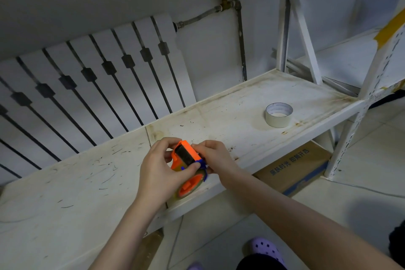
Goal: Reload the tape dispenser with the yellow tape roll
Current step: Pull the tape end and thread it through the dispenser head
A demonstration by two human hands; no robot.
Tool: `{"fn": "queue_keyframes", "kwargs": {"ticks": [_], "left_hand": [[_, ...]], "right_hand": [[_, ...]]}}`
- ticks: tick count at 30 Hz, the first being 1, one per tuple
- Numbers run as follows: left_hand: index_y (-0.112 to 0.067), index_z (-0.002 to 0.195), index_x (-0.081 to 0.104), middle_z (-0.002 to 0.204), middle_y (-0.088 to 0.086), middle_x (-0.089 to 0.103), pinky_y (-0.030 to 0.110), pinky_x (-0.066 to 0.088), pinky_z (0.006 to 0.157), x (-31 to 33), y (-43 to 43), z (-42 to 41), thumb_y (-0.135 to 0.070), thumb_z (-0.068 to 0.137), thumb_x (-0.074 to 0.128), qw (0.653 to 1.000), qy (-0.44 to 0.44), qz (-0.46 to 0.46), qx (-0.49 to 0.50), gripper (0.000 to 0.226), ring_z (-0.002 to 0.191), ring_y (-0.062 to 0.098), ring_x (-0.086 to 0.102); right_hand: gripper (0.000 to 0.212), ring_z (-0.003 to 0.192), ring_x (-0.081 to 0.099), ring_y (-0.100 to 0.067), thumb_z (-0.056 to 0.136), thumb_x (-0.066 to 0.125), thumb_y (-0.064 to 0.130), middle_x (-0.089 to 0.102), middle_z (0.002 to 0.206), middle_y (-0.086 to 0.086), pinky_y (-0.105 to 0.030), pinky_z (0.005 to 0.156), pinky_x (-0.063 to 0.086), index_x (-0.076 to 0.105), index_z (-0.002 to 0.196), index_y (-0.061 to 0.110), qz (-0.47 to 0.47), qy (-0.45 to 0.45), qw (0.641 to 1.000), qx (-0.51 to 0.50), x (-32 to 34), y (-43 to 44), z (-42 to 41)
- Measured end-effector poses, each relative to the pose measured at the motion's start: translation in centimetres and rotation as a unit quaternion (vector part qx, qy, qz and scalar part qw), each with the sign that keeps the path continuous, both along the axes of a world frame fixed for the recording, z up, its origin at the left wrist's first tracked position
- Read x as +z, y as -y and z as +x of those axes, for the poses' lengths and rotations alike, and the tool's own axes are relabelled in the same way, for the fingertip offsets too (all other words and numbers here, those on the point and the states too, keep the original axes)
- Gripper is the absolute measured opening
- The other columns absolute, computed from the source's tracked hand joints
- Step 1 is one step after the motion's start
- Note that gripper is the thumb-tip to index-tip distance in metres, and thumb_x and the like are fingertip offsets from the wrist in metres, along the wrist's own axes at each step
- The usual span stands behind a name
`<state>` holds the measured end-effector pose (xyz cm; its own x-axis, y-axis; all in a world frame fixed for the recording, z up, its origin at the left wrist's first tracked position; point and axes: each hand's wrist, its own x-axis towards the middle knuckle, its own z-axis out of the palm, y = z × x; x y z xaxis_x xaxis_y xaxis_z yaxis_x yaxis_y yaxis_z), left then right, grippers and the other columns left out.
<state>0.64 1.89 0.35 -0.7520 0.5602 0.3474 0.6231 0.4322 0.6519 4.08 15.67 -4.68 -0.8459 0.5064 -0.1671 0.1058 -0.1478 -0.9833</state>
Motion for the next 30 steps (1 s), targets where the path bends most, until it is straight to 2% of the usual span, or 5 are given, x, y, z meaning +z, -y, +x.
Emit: {"fn": "queue_keyframes", "kwargs": {"ticks": [9, 15, 20, 25, 30], "left_hand": [[-0.044, 0.091, 0.051, 0.098, -0.018, 0.058, 0.034, 0.055, 0.077, 0.1, 1.1, -1.6, -0.037, 0.056, 0.086, 0.998, 0.043, 0.036, 0.019, 0.05, 0.091, 0.016, 0.061], [-0.029, 0.101, 0.054, 0.095, -0.018, 0.058, 0.033, 0.054, 0.076, 0.6, 0.6, -1.6, -0.033, 0.058, 0.086, 0.997, 0.057, 0.033, 0.029, 0.053, 0.092, 0.018, 0.059], [-0.029, 0.101, 0.054, 0.096, -0.016, 0.058, 0.028, 0.052, 0.074, 0.6, 0.9, -1.5, -0.032, 0.059, 0.086, 0.997, 0.068, 0.036, 0.033, 0.052, 0.093, 0.017, 0.058], [-0.021, 0.098, 0.06, 0.09, -0.011, 0.062, 0.034, 0.055, 0.071, 0.6, 0.7, -1.4, -0.03, 0.056, 0.087, 0.988, 0.089, 0.082, 0.091, 0.051, 0.085, 0.02, 0.063], [-0.008, 0.1, 0.065, 0.092, 0.011, 0.069, 0.034, 0.056, 0.076, 1.6, 0.4, -1.7, -0.025, 0.067, 0.081, 0.891, 0.298, 0.293, 0.175, 0.04, 0.087, 0.023, 0.068]], "right_hand": [[0.025, 0.069, 0.053, -0.018, 0.082, 0.068, 0.037, 0.057, 0.074, -0.003, -0.026, 0.057, 0.043, 0.058, 0.075, 0.015, -0.002, 0.123, 0.992, 0.038, 0.7, 0.0, -2.2], [0.024, 0.091, 0.059, -0.014, 0.086, 0.066, 0.028, 0.06, 0.099, -0.002, -0.021, 0.073, 0.049, 0.057, 0.103, 0.015, 0.027, -0.011, 1.0, -0.003, 0.7, -0.2, -2.3], [0.037, 0.099, 0.064, -0.025, 0.084, 0.067, 0.029, 0.066, 0.11, -0.016, -0.041, 0.089, 0.056, 0.062, 0.112, 0.006, -0.072, 0.12, 0.989, 0.041, -1.0, -0.3, -2.1], [0.023, 0.106, 0.054, -0.016, 0.092, 0.057, 0.023, 0.057, 0.11, 0.0, -0.016, 0.071, 0.044, 0.055, 0.112, 0.012, 0.049, -0.043, 0.997, -0.045, -0.9, -0.5, 0.0], [0.106, 0.127, 0.039, -0.007, 0.061, 0.082, 0.048, 0.032, 0.144, 0.009, -0.021, 0.097, 0.043, 0.019, 0.143, 0.025, 0.337, -0.079, 0.928, 0.136, -1.2, 0.3, 3.4]]}}
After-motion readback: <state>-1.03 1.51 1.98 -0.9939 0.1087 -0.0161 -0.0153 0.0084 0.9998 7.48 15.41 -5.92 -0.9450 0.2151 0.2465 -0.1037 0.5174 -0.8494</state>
